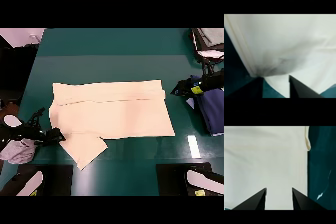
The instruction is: Fold the shirts.
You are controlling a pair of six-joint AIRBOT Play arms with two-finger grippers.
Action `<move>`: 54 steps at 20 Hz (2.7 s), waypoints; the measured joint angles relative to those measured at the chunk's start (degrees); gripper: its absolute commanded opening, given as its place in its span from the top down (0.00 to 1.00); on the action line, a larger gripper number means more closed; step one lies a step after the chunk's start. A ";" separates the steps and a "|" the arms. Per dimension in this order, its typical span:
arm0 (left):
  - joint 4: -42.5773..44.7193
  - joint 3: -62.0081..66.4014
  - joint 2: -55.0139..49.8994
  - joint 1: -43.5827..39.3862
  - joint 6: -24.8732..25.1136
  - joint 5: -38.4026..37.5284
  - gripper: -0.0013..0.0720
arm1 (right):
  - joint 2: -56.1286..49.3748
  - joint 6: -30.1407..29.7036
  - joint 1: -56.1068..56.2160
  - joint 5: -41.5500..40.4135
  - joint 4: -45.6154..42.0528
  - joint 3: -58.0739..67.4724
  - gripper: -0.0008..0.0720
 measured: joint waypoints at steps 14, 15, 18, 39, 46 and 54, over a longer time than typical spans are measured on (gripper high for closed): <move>-3.39 8.74 0.09 -0.09 4.94 -6.97 0.95 | 6.38 -5.95 -16.09 8.52 -0.90 -19.87 0.46; -3.67 9.46 0.09 -0.09 5.18 -7.17 0.95 | 6.75 -6.56 -17.92 8.26 -0.81 -22.49 0.46; -4.26 10.62 0.09 -0.09 5.46 -7.50 0.95 | 7.39 -8.68 -20.83 7.23 -0.28 -29.05 0.46; -4.74 12.00 0.50 -0.09 7.02 -12.22 0.95 | 10.29 -10.60 -16.70 2.21 0.59 -34.93 0.97; -5.84 14.29 8.70 -0.11 5.97 -19.85 0.95 | 22.62 -9.38 -22.23 12.68 -5.81 -27.39 0.97; -8.72 22.43 7.89 -0.13 5.40 -7.43 0.95 | 14.93 -7.50 -10.95 7.30 -3.89 -14.62 0.97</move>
